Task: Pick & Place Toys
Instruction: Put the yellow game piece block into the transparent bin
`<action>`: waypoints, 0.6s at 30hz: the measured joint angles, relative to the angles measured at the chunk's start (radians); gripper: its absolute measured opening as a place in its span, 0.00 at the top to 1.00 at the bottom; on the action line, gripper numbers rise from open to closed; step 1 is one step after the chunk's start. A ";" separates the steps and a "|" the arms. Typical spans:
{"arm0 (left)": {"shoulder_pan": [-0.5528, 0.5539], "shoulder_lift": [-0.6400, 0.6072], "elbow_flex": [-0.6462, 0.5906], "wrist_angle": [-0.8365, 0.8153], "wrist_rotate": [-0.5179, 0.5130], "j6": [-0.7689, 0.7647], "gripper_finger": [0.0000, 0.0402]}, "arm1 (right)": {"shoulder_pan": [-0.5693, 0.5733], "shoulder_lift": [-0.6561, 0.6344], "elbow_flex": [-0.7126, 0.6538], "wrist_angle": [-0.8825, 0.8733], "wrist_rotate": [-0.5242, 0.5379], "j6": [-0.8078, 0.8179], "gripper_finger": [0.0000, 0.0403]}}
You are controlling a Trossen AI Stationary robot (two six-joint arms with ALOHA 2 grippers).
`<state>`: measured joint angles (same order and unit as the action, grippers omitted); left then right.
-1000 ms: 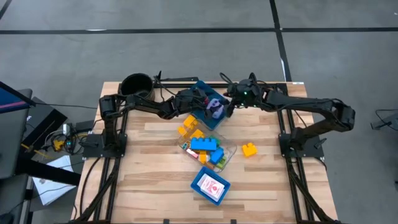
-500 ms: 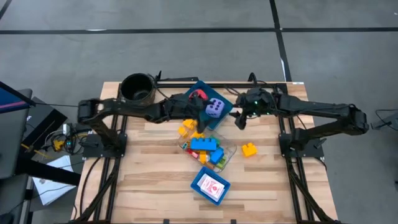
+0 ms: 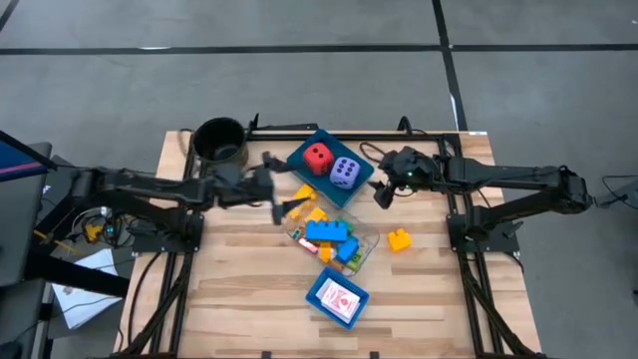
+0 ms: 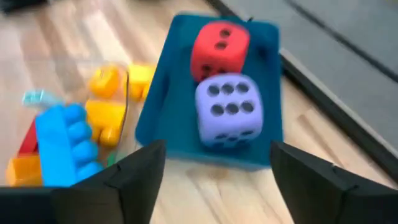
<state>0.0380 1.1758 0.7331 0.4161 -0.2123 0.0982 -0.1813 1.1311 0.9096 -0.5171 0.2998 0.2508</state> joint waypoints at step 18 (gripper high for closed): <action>-0.001 -0.272 -0.140 0.073 0.071 0.040 0.00 | 0.277 0.214 0.000 -0.316 -0.089 0.198 0.22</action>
<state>0.0372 0.9035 0.5926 0.4894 -0.1410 0.1383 0.0961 1.3456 0.9092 -0.8328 0.2109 0.4485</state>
